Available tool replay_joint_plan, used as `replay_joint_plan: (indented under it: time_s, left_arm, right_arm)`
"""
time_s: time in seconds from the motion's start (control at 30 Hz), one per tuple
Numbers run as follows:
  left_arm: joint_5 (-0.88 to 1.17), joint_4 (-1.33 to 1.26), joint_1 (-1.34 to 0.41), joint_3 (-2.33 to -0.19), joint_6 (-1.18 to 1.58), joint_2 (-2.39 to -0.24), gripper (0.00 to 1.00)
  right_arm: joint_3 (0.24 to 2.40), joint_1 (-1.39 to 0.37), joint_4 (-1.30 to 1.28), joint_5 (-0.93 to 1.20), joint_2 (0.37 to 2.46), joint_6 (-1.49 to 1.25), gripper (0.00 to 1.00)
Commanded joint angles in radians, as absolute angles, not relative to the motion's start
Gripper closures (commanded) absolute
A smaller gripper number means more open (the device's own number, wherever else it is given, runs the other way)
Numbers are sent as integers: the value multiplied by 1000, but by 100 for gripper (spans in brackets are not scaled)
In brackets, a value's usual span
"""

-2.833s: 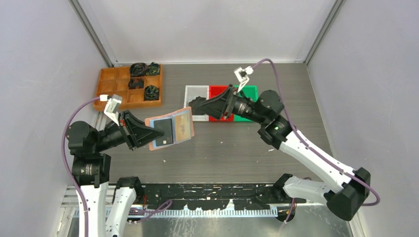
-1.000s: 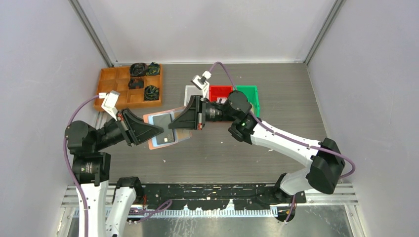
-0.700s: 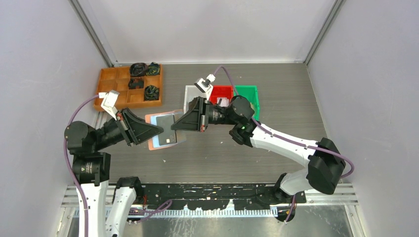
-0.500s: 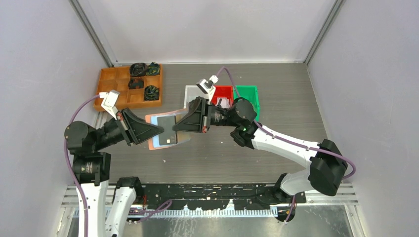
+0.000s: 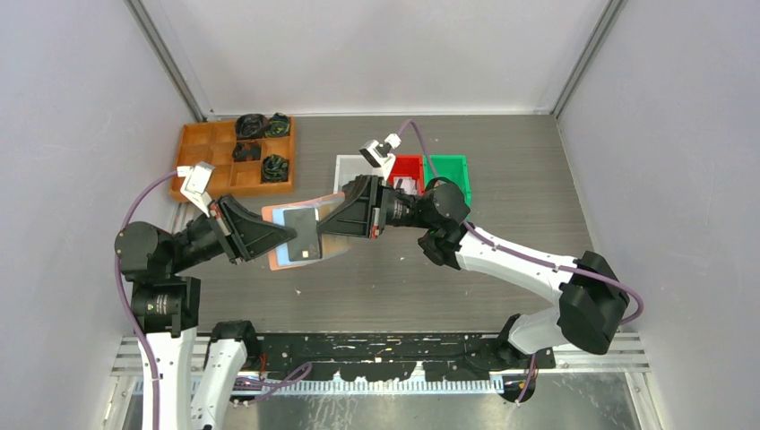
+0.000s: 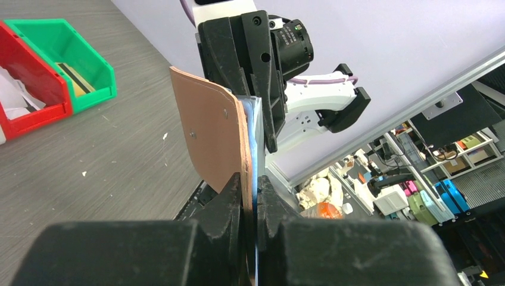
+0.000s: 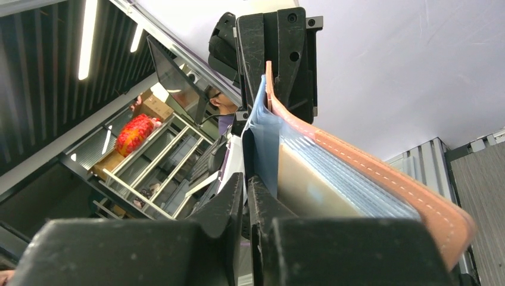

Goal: Take the credit cards out of the card holder
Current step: Remove the credit card from the card holder.

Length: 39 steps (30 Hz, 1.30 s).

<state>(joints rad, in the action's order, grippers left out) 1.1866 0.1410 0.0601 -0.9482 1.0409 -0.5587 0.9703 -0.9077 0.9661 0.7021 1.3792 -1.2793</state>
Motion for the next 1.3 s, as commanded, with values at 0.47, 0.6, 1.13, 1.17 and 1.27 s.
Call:
replay_joint_plan:
  time_s: [0.47,0.6,1.13,1.17,1.27]
  left_arm:
    - [1162,101,62,-977,1023,-567,100]
    - [1158,100,63,-977,1023,-568,100]
    - [1137,100,62,-985,1015,-576,100]
    - [1136,100,63,-987,1017,-578,100]
    - [1136,97,63,-991,1020,-576,100]
  right_arm:
    - [885,-862,1007,609,1260,-1230,99]
    - [904,-875,1023,626,1281,-1244,99]
    - [962,-923,1010,666,1334,-1244,63]
    - [966,-923,999,671,1338,-1242,62]
    - [959,-923,991,663,1347,-1239,60]
